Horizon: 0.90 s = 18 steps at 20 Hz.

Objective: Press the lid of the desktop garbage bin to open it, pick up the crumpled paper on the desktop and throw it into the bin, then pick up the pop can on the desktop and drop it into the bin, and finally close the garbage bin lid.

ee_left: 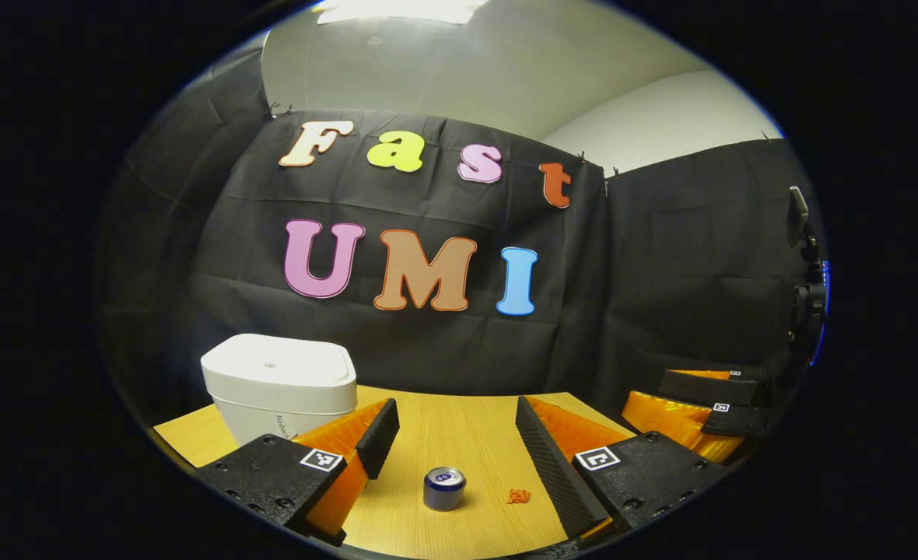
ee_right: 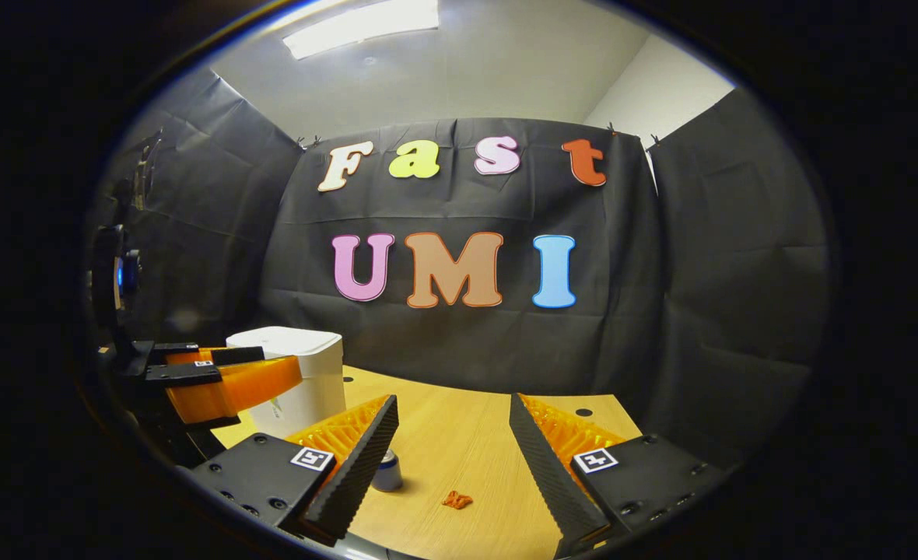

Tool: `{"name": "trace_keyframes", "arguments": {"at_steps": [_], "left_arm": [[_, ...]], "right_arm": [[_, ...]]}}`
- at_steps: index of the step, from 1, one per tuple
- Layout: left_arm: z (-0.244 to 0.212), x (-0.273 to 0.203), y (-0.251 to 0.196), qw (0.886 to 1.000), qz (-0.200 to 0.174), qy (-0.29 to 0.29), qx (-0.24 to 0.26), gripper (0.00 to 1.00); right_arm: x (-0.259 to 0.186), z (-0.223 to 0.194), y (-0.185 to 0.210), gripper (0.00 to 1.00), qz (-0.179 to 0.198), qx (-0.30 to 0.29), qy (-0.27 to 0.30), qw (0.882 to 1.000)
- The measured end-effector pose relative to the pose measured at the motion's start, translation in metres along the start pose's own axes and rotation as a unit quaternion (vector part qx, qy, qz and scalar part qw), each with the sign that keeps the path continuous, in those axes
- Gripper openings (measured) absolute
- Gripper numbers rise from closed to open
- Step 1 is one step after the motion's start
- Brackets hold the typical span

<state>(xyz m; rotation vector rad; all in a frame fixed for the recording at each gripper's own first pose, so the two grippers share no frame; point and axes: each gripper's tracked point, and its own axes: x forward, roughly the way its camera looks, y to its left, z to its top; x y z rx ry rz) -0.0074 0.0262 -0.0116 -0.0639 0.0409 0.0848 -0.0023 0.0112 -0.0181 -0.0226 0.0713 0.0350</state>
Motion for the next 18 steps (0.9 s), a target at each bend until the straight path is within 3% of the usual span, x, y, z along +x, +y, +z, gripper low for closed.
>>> {"name": "trace_keyframes", "arguments": {"at_steps": [4, 5, 6, 9, 11, 13, 14, 17, 18], "left_arm": [[0.005, 0.001, 0.008, 1.0, 0.011, -0.007, 0.007, 0.92], [0.008, 0.002, 0.013, 1.0, 0.018, -0.008, 0.016, 0.89], [0.011, 0.002, 0.018, 0.999, 0.028, -0.012, 0.025, 0.88], [0.023, 0.007, 0.034, 0.997, 0.05, -0.026, 0.046, 0.58], [0.028, 0.014, 0.053, 0.995, 0.073, -0.029, 0.059, 0.52], [0.038, 0.02, 0.075, 0.991, 0.1, -0.038, 0.074, 0.45], [0.043, 0.023, 0.086, 0.99, 0.112, -0.043, 0.079, 0.34], [0.051, 0.032, 0.115, 0.985, 0.139, -0.05, 0.085, 0.24], [0.053, 0.036, 0.126, 0.984, 0.147, -0.049, 0.087, 0.13]], "right_arm": [[0.0, 0.001, 0.001, 0.96, 0.001, 0.001, 0.001, 1.0], [0.0, 0.001, 0.0, 1.0, 0.002, 0.001, 0.0, 1.0], [0.0, 0.001, 0.001, 0.96, 0.003, 0.0, 0.0, 1.0], [0.001, 0.001, 0.002, 0.96, 0.005, -0.002, 0.001, 1.0], [0.002, 0.001, 0.002, 1.0, 0.005, -0.003, 0.001, 1.0], [0.001, 0.0, 0.003, 0.96, 0.007, -0.004, 0.001, 1.0], [0.002, 0.0, 0.004, 0.96, 0.009, -0.003, 0.003, 1.0], [0.004, -0.002, 0.005, 0.96, 0.011, -0.006, 0.007, 1.0], [0.004, -0.002, 0.005, 1.0, 0.012, -0.007, 0.008, 1.0]]}}
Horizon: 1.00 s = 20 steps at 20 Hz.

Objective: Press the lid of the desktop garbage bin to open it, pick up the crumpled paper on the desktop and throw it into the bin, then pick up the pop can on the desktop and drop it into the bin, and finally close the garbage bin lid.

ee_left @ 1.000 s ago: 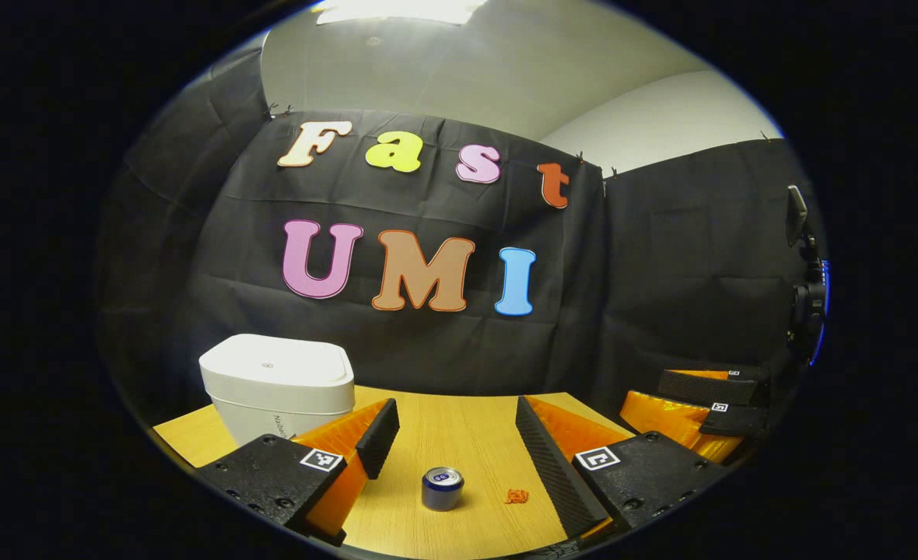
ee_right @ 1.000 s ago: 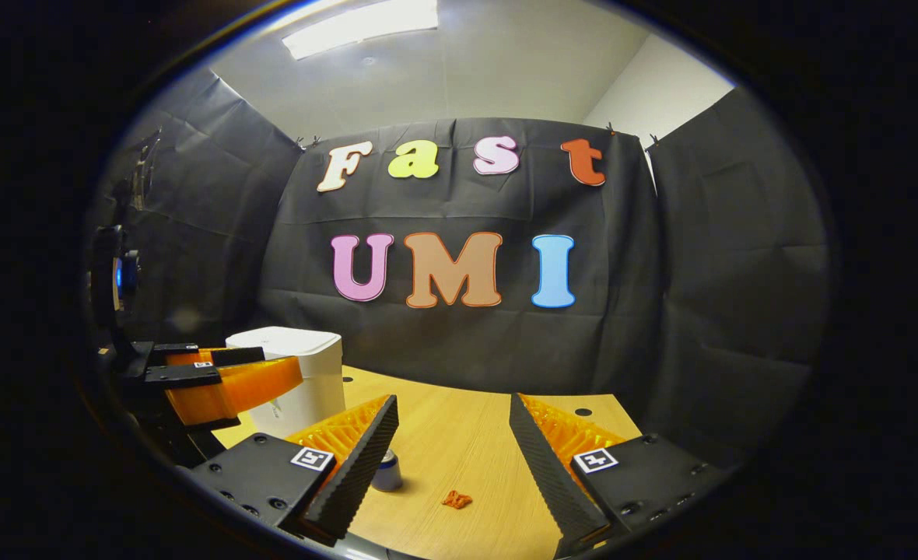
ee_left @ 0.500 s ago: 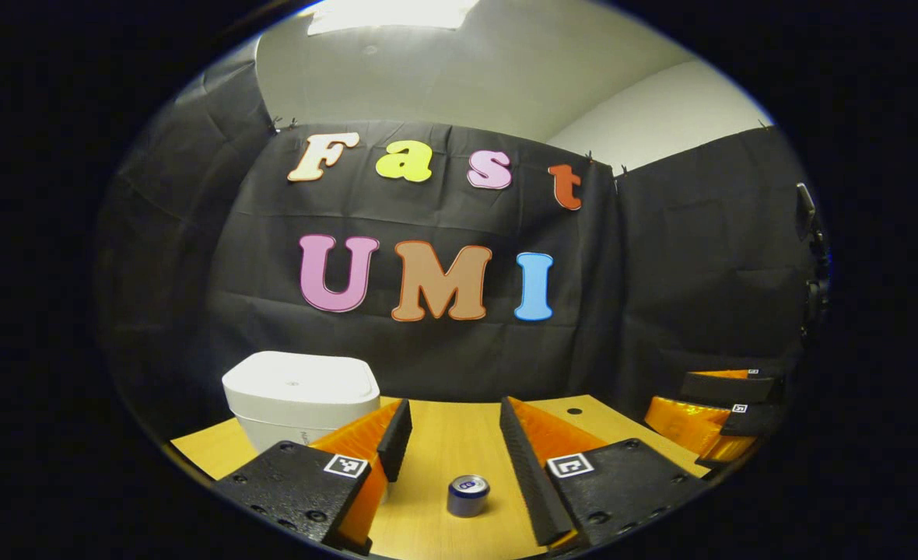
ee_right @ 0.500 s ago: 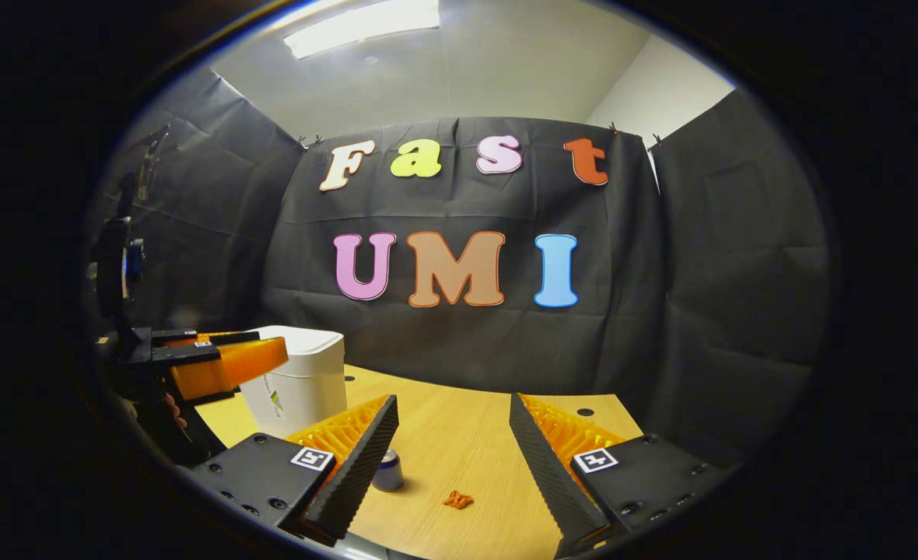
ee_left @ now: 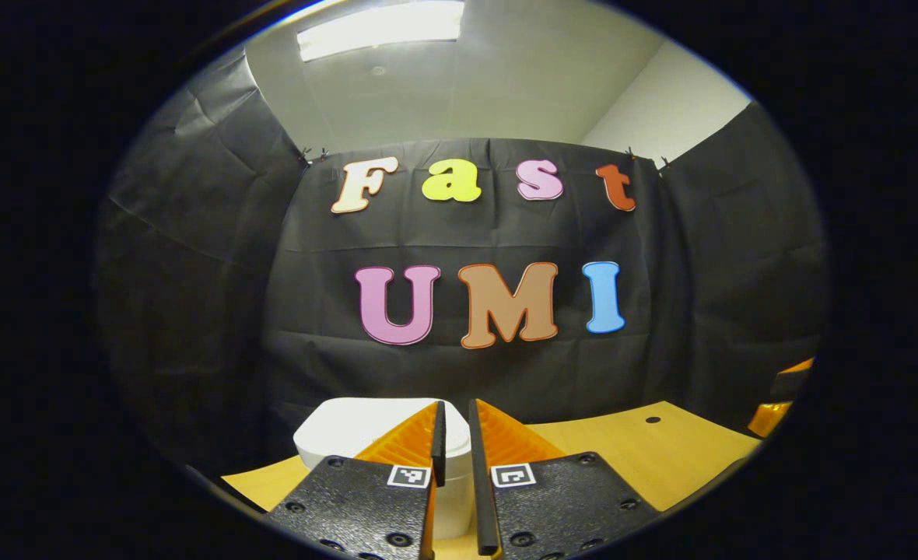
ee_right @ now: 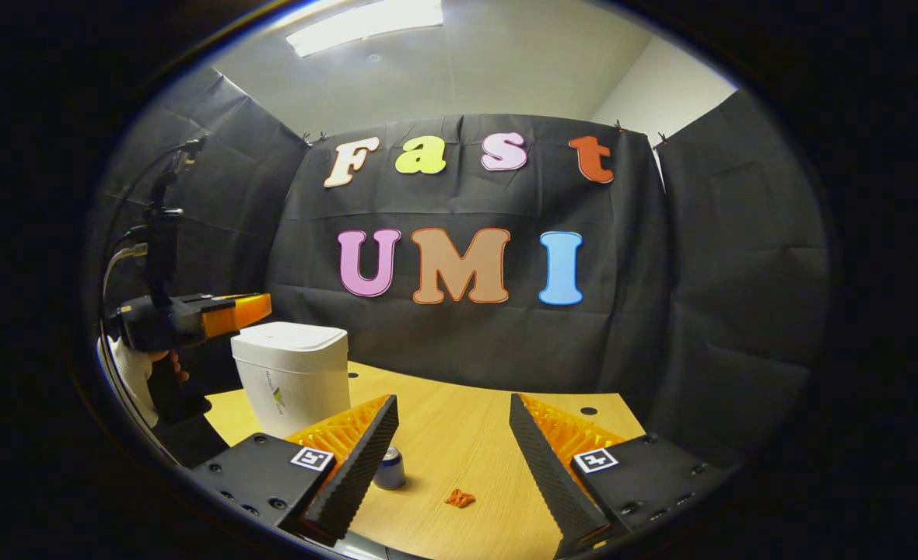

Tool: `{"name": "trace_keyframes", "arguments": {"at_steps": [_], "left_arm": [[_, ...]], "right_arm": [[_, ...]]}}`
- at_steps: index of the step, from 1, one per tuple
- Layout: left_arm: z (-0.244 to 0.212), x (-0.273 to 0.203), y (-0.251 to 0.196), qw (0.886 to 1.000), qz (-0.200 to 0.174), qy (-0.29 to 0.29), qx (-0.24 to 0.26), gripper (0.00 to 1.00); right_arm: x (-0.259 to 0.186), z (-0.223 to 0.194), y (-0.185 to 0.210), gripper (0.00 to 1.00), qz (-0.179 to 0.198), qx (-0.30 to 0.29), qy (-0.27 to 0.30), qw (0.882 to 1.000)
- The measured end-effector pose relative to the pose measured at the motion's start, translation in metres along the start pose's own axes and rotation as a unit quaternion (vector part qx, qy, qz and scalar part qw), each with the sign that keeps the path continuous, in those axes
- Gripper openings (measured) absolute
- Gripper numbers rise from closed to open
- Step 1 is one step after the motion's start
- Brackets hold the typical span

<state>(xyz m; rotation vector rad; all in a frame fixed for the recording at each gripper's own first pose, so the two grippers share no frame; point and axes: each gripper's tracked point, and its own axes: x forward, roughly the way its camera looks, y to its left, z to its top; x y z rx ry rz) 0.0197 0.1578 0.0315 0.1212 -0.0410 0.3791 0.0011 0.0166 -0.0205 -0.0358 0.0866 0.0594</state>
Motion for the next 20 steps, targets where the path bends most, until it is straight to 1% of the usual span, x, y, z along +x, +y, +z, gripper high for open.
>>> {"name": "trace_keyframes", "arguments": {"at_steps": [1, 2, 3, 7, 10, 14, 16, 17, 20], "left_arm": [[-0.005, 0.008, 0.011, 1.0, 0.011, 0.004, 0.002, 0.11], [-0.012, 0.014, 0.021, 1.0, 0.024, 0.013, 0.004, 0.05], [-0.022, 0.02, 0.032, 0.999, 0.039, 0.024, 0.003, 0.01], [-0.063, 0.039, 0.055, 0.995, 0.065, 0.078, -0.02, 0.0], [-0.083, 0.045, 0.07, 0.991, 0.078, 0.103, -0.026, 0.0], [-0.087, 0.045, 0.071, 0.992, 0.075, 0.1, -0.035, 0.0], [-0.087, 0.045, 0.073, 0.991, 0.076, 0.088, -0.063, 0.0], [-0.082, 0.045, 0.071, 0.992, 0.068, 0.078, -0.074, 0.0], [-0.089, 0.047, 0.065, 0.992, 0.048, 0.082, -0.085, 0.0]], "right_arm": [[0.0, 0.0, 0.0, 1.0, 0.0, -0.001, 0.0, 1.0], [0.001, 0.0, -0.001, 0.96, 0.0, -0.001, 0.001, 1.0], [0.001, -0.002, -0.001, 0.96, -0.001, -0.002, 0.002, 1.0], [0.002, -0.004, -0.003, 0.96, -0.005, -0.002, 0.008, 1.0], [0.004, -0.009, -0.004, 0.96, -0.009, -0.002, 0.015, 1.0], [0.009, -0.017, -0.001, 0.96, -0.008, 0.007, 0.025, 1.0], [0.012, -0.021, 0.004, 0.96, -0.004, 0.009, 0.03, 1.0], [0.014, -0.022, 0.006, 0.96, -0.003, 0.008, 0.03, 1.0], [0.016, -0.025, 0.016, 0.96, 0.008, -0.002, 0.034, 0.999]]}}
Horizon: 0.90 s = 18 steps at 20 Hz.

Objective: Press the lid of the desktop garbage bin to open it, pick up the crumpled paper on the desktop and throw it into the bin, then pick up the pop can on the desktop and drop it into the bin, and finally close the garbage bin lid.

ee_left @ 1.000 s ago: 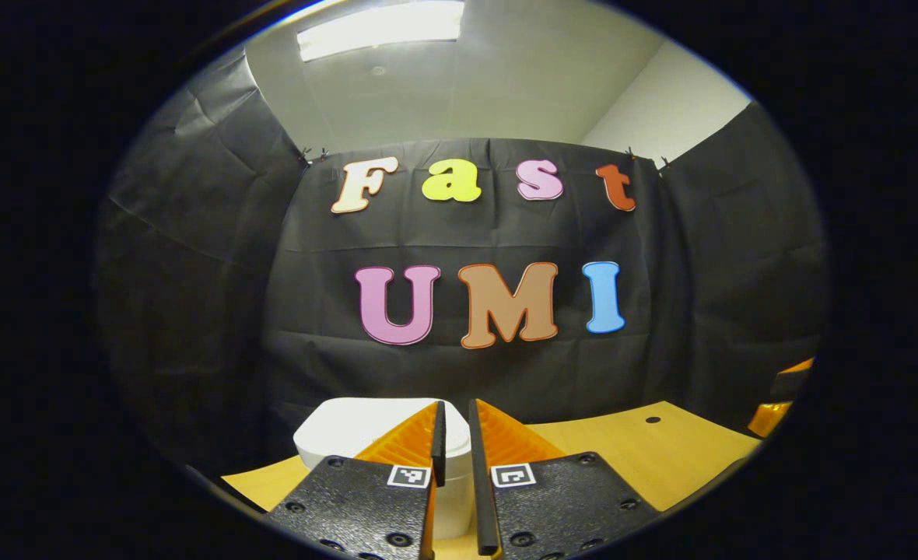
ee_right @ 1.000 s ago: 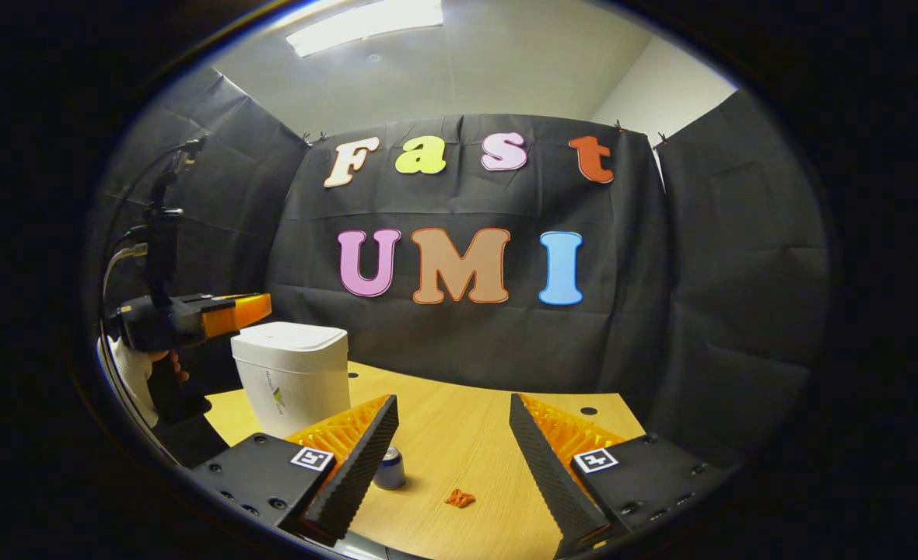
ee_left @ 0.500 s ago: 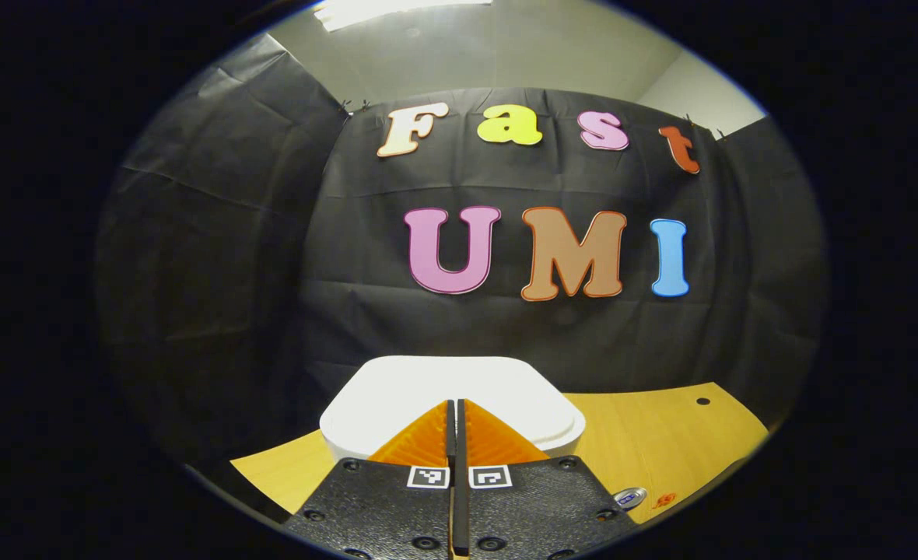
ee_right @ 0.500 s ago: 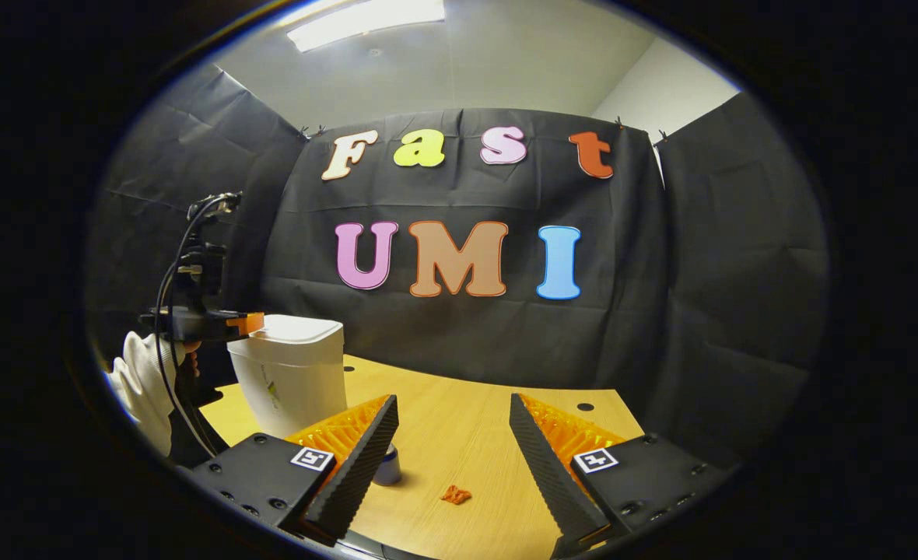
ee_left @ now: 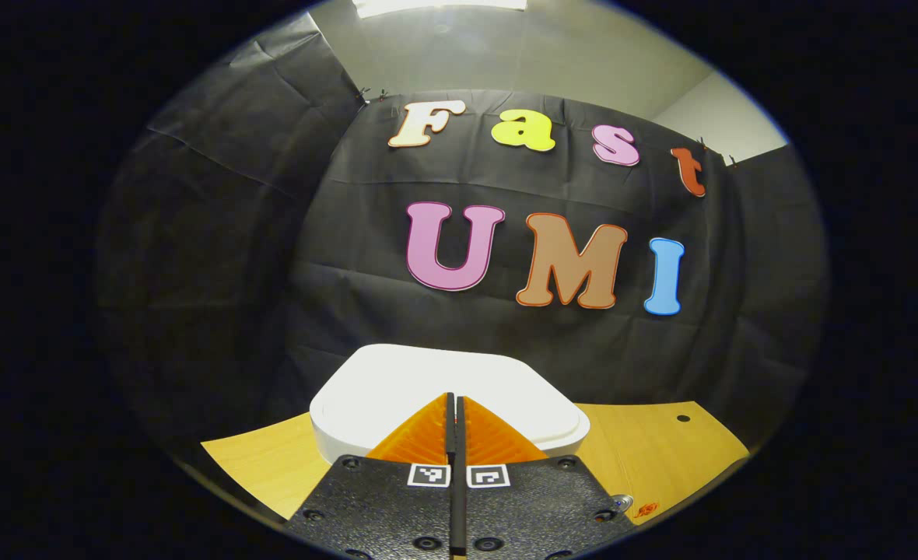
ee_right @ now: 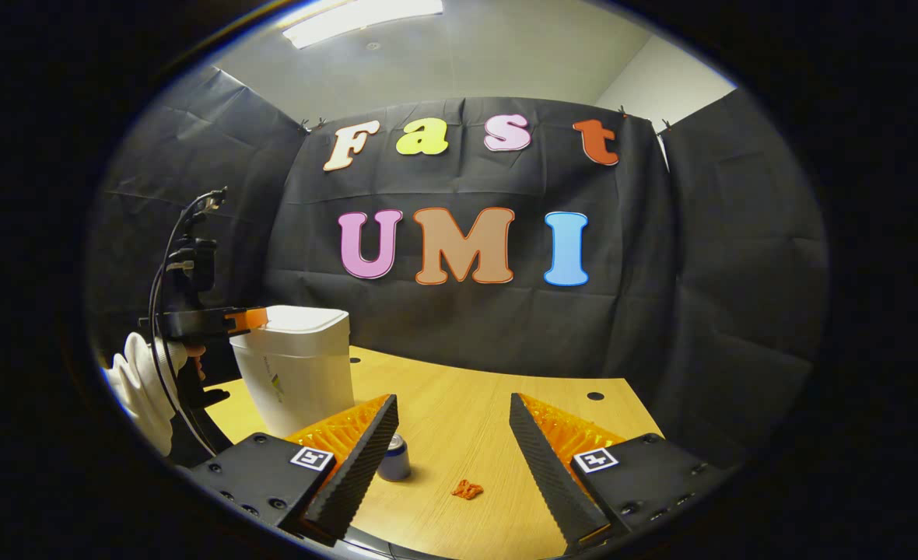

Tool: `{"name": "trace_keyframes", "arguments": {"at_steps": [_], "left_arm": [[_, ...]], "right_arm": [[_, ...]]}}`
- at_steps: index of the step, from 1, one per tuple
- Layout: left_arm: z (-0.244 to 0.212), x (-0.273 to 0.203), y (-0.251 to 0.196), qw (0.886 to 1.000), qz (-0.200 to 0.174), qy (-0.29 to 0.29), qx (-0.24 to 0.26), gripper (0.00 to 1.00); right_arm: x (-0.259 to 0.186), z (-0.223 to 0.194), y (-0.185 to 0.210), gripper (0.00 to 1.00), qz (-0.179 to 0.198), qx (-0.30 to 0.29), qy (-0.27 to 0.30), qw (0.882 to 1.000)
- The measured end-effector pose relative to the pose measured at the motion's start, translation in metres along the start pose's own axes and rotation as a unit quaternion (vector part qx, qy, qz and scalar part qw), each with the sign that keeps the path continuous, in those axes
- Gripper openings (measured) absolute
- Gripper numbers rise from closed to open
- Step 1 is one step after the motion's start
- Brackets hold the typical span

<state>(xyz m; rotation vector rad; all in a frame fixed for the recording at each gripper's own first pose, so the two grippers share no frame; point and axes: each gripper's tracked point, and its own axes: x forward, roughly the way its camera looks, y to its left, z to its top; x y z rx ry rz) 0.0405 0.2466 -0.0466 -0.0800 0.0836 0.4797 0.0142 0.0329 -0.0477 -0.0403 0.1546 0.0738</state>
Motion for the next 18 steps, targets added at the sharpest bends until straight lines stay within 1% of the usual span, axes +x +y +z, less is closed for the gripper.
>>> {"name": "trace_keyframes", "arguments": {"at_steps": [3, 5, 7, 8, 10, 15, 16, 18], "left_arm": [[0.001, 0.002, 0.002, 1.0, 0.009, 0.001, 0.003, 0.0], [0.004, 0.001, 0.001, 1.0, 0.017, -0.003, 0.019, 0.0], [0.013, 0.001, 0.0, 0.999, 0.025, -0.011, 0.038, 0.0], [0.017, 0.002, -0.003, 0.999, 0.024, -0.018, 0.037, 0.0], [0.036, -0.003, -0.013, 0.999, 0.015, -0.044, 0.027, 0.0], [0.064, -0.012, -0.025, 0.996, 0.0, -0.078, 0.033, 0.0], [0.067, -0.014, -0.027, 0.996, -0.004, -0.081, 0.032, 0.0], [0.069, -0.02, -0.032, 0.996, -0.01, -0.086, 0.032, 0.0]], "right_arm": [[0.0, 0.002, 0.008, 0.96, 0.008, -0.004, -0.005, 1.0], [-0.003, 0.005, 0.009, 0.96, 0.009, -0.012, -0.013, 1.0], [-0.007, 0.007, 0.002, 0.96, 0.001, -0.017, -0.018, 1.0], [-0.008, 0.005, -0.002, 1.0, -0.005, -0.014, -0.017, 1.0], [-0.011, 0.002, -0.008, 1.0, -0.013, -0.006, -0.013, 1.0], [-0.011, -0.005, -0.021, 1.0, -0.03, 0.004, -0.006, 1.0], [-0.01, -0.005, -0.023, 0.96, -0.032, 0.003, -0.006, 0.999], [-0.008, -0.007, -0.024, 0.96, -0.033, 0.0, -0.005, 0.999]]}}
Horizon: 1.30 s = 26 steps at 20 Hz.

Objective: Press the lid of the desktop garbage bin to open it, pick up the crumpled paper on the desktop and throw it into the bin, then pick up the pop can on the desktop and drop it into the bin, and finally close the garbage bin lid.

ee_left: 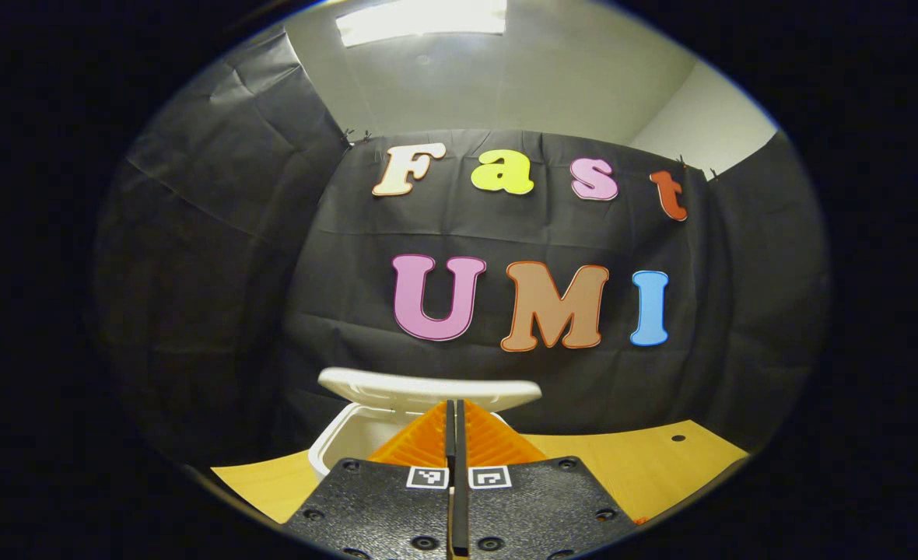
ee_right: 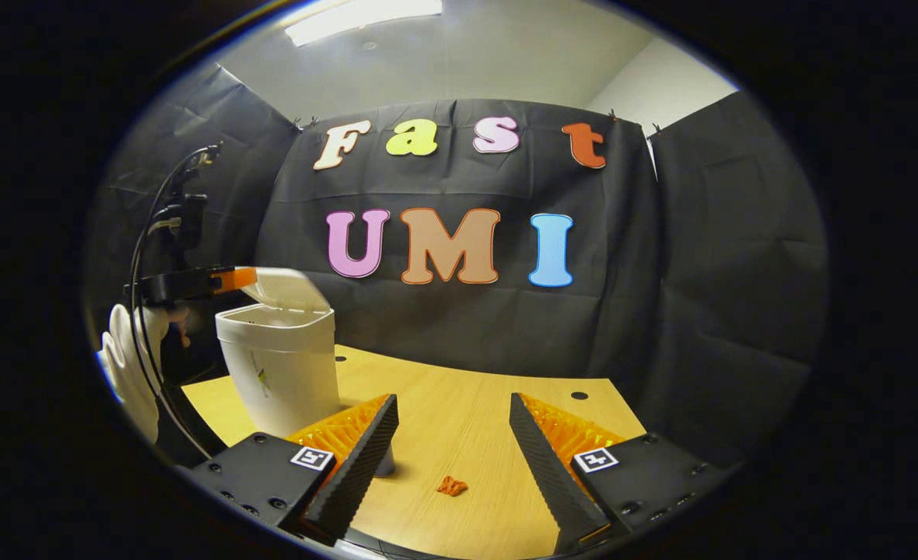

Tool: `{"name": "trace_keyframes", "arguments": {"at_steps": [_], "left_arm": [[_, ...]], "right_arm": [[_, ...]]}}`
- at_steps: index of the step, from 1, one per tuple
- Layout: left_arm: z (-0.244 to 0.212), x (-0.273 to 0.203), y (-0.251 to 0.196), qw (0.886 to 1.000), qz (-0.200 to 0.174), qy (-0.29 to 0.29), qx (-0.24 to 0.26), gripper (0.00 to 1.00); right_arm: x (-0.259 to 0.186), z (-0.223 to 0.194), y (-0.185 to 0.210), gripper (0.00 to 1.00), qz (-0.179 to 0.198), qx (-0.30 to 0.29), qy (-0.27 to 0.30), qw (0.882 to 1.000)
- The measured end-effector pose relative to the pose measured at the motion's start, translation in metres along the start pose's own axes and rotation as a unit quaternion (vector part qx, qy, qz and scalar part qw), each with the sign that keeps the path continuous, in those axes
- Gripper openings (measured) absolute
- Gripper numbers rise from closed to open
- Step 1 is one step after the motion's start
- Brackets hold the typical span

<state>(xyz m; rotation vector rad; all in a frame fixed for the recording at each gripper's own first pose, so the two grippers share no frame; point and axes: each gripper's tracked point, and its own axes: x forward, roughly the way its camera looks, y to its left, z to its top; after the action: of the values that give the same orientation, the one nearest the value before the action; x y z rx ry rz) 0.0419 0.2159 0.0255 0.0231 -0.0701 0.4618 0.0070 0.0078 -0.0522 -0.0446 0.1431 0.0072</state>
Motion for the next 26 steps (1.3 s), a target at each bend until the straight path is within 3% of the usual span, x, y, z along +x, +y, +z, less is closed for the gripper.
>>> {"name": "trace_keyframes", "arguments": {"at_steps": [3, 4, 5, 9, 12, 17, 18, 20, 21, 22, 23, 25, 26], "left_arm": [[0.002, -0.012, -0.012, 1.0, -0.018, -0.005, 0.002, 0.0], [0.002, -0.018, -0.017, 1.0, -0.025, -0.006, 0.002, 0.0], [0.003, -0.022, -0.023, 0.999, -0.034, -0.007, 0.001, 0.0], [0.005, -0.043, -0.048, 0.997, -0.07, -0.006, -0.006, 0.0], [0.004, -0.057, -0.06, 0.996, -0.088, -0.012, 0.008, 0.0], [-0.013, -0.084, -0.083, 0.993, -0.115, 0.003, 0.0, 0.03], [-0.018, -0.088, -0.086, 0.993, -0.117, 0.008, 0.005, 0.07], [-0.021, -0.095, -0.088, 0.993, -0.117, 0.011, 0.014, 0.25], [-0.023, -0.1, -0.09, 0.993, -0.117, 0.013, 0.014, 0.39], [-0.027, -0.103, -0.092, 0.992, -0.121, 0.016, 0.013, 0.42], [-0.031, -0.104, -0.094, 0.992, -0.123, 0.02, 0.014, 0.55], [-0.033, -0.112, -0.083, 0.993, -0.116, 0.021, 0.019, 0.99], [-0.036, -0.112, -0.083, 0.993, -0.112, 0.022, 0.019, 0.95]], "right_arm": [[0.006, -0.007, -0.001, 0.96, 0.001, -0.002, 0.006, 1.0], [0.009, -0.01, -0.002, 1.0, 0.002, -0.003, 0.008, 1.0], [0.011, -0.014, -0.002, 0.96, 0.004, -0.005, 0.013, 1.0], [0.028, -0.033, -0.008, 0.96, 0.008, -0.016, 0.031, 0.999], [0.043, -0.052, -0.011, 1.0, 0.012, -0.018, 0.043, 0.999], [0.075, -0.095, -0.003, 0.96, 0.035, -0.024, 0.085, 0.995], [0.081, -0.105, -0.001, 0.96, 0.04, -0.031, 0.096, 0.994], [0.092, -0.124, 0.001, 0.96, 0.052, -0.044, 0.119, 0.991], [0.098, -0.136, 0.002, 0.96, 0.058, -0.049, 0.133, 0.988], [0.11, -0.147, 0.004, 0.96, 0.067, -0.052, 0.148, 0.985], [0.117, -0.154, 0.004, 0.96, 0.071, -0.052, 0.157, 0.984], [0.132, -0.174, 0.004, 0.96, 0.071, -0.056, 0.185, 0.979], [0.137, -0.184, 0.005, 0.96, 0.071, -0.058, 0.201, 0.975]]}}
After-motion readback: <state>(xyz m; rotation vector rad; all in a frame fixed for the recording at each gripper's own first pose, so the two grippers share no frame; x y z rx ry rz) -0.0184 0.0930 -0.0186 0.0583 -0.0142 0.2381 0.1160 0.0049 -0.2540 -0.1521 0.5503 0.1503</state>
